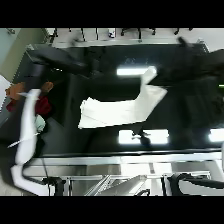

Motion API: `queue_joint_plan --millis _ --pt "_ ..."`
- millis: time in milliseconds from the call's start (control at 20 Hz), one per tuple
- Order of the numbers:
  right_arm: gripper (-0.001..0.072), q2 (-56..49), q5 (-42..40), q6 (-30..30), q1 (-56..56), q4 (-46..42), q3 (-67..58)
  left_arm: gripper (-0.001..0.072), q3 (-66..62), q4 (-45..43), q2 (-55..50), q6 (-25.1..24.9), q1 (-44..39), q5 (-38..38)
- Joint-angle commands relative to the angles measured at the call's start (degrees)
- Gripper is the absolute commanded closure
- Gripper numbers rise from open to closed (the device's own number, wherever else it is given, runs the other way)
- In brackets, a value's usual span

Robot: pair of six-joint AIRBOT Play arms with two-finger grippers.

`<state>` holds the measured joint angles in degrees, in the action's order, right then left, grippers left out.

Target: Fold the shirts.

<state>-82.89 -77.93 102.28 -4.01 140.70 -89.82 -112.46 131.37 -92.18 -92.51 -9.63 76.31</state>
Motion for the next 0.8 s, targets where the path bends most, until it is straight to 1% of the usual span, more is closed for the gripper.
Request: queue_joint_plan --millis 0,50,100,150,200,250,300,350,400,500,550,750 --pt "0.0692 -7.5 27.3 -4.6 -21.2 0.9 0.3 0.0693 5.4 -3.9 16.2 -0.5 13.3 3.1" --pt "0.0692 -11.1 35.9 -5.1 -27.9 0.9 0.3 0.0693 7.5 -3.9 20.3 -0.5 16.2 3.0" --pt "0.069 -15.4 46.8 -5.0 -34.4 0.9 0.3 0.0693 9.2 -3.9 23.3 -0.5 18.7 2.3" --pt "0.0612 -20.1 59.2 -5.0 -41.0 0.5 0.3 0.0693 11.1 -3.9 25.9 -0.6 20.5 1.2" --pt "0.0285 -23.9 69.5 -4.8 -46.1 -0.6 0.3 0.0693 13.5 -3.9 28.4 -1.0 21.8 0.6" --pt "0.009 -26.0 74.8 -4.8 -48.8 -1.4 0.3 0.0693 15.8 -3.9 30.4 -1.3 22.7 0.4" --pt "0.0094 -26.7 74.7 -4.8 -49.3 -1.7 0.3 0.0693 17.9 -3.9 32.0 -2.0 23.1 0.1" --pt "0.0094 -26.3 72.3 -4.8 -48.2 -2.6 0.3 0.0693 20.0 -3.9 33.4 -2.8 23.1 0.1" --pt "0.0095 -25.1 68.1 -4.8 -46.0 -3.6 0.3 0.0693 22.0 -3.9 34.6 -3.9 23.1 0.1" --pt "0.0095 -21.6 57.1 -4.8 -39.3 -3.6 0.3 0.0693 25.0 -3.9 36.5 -4.2 23.1 0.1" --pt "0.0095 -19.5 50.6 -4.8 -35.1 -3.6 0.3 0.0693 25.6 -3.9 37.0 -4.9 23.1 0.1" --pt "0.0094 -12.2 20.3 -4.6 -14.0 -4.0 0.3 0.0693 24.0 -3.9 37.2 -5.0 23.1 1.4"
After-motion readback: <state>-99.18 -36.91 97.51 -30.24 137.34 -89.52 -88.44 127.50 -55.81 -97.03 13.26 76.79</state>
